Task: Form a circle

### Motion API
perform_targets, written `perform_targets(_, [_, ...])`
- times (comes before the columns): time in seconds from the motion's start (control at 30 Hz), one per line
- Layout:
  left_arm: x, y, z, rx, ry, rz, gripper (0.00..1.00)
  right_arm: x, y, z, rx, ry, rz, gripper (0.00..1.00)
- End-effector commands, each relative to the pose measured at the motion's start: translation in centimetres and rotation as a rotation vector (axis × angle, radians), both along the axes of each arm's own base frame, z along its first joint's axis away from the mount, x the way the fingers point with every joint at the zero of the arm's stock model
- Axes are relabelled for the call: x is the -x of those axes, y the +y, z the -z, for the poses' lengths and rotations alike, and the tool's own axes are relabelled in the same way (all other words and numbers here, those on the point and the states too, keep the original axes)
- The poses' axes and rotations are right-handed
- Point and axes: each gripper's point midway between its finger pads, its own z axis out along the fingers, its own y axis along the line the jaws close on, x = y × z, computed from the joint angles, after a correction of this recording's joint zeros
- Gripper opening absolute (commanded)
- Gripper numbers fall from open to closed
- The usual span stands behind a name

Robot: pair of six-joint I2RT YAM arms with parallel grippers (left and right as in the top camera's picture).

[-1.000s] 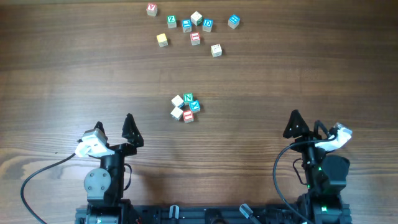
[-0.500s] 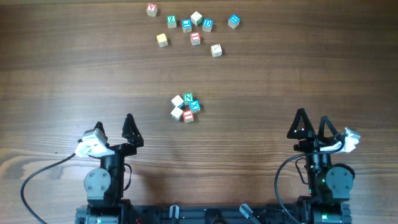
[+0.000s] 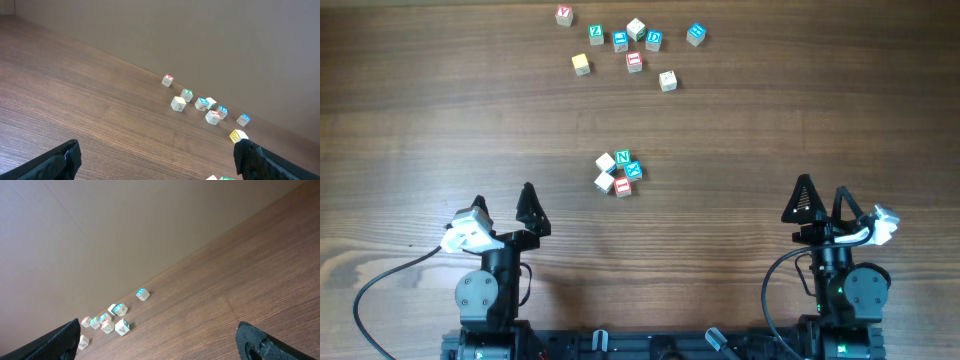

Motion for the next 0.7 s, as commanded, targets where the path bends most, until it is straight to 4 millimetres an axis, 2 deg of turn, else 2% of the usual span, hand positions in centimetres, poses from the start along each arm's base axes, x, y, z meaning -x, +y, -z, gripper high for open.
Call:
perform_targets(0.0, [0.05,0.26,-0.02,-0.003,-0.003,-0.014,1.0,0.07,-0.03,-0.21,0.01,-0.011,0.004,0.99])
perform_targets(0.5, [0.05,0.26,-0.02,-0.003,-0.003,-0.014,1.0,0.05,0.01,-0.13,0.01,-0.007,0.003,1.0])
perform_targets(0.67, [0.05,0.26,-0.02,-0.003,-0.003,-0.014,1.0,0.03,0.86,-0.13,0.01,-0.007,-0.032,1.0])
